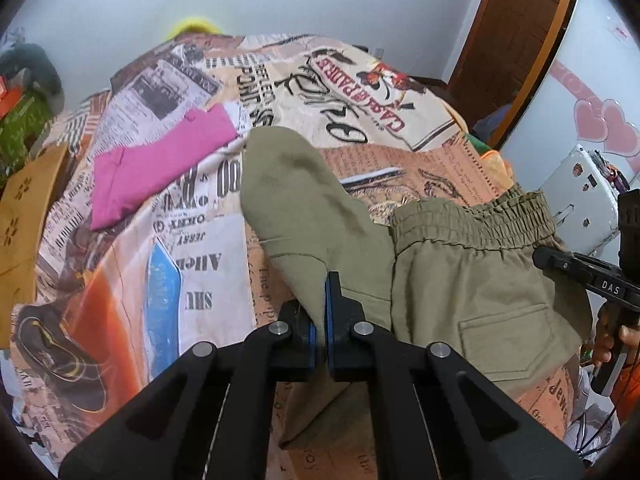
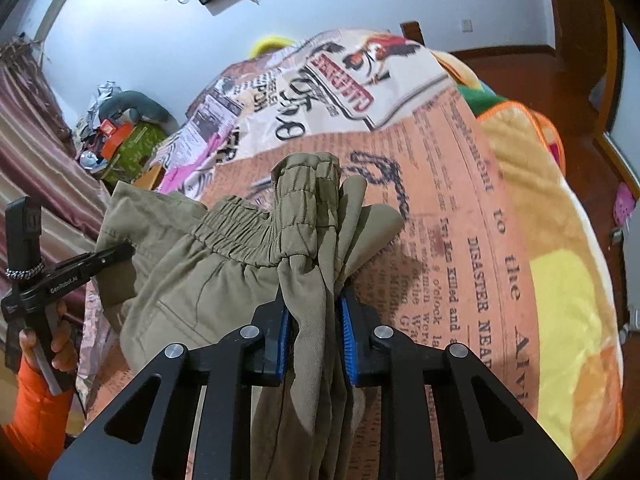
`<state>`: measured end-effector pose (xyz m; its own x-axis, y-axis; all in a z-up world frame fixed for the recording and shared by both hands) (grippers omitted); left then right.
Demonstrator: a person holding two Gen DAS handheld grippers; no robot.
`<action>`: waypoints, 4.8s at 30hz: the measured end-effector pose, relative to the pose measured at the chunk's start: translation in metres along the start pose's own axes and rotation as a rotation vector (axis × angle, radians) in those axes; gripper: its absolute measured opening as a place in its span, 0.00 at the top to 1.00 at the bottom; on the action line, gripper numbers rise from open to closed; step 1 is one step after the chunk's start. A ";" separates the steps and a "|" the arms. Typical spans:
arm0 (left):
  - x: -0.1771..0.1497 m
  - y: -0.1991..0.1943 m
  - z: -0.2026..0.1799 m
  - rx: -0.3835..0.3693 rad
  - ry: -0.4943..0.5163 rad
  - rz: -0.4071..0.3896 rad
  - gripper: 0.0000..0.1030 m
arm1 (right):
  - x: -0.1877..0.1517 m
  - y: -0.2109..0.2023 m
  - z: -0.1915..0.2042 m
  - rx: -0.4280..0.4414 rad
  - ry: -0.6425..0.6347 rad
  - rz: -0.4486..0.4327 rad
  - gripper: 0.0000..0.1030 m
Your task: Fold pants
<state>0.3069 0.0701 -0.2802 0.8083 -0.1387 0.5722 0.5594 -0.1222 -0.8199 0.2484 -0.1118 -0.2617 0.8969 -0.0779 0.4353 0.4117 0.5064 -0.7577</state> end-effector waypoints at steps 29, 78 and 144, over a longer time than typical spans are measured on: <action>0.052 -0.054 0.139 0.211 -0.144 -0.155 0.97 | 0.098 0.058 0.145 0.108 -0.249 -0.094 0.82; -0.002 0.054 0.350 0.431 -0.276 0.137 0.73 | 0.135 0.216 0.230 -0.030 -0.481 0.022 0.50; -0.025 -0.388 0.012 0.486 -0.097 -0.789 0.00 | -0.021 -0.192 0.312 0.269 -0.536 -0.699 0.00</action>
<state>0.0717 0.1326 0.0238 0.1608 -0.1053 0.9814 0.9512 0.2819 -0.1257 0.1004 0.0610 0.0266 0.2353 -0.0666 0.9696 0.7204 0.6816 -0.1281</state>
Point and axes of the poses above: each gripper's, at about its wrist camera, not at the fingertips, and y roughly the way its jaws point, z to its left, x to its top, the point moved 10 cm from there along y, roughly the way its jaws point, and after that the axes turned 10 degrees about y, right-handed, at the moved point
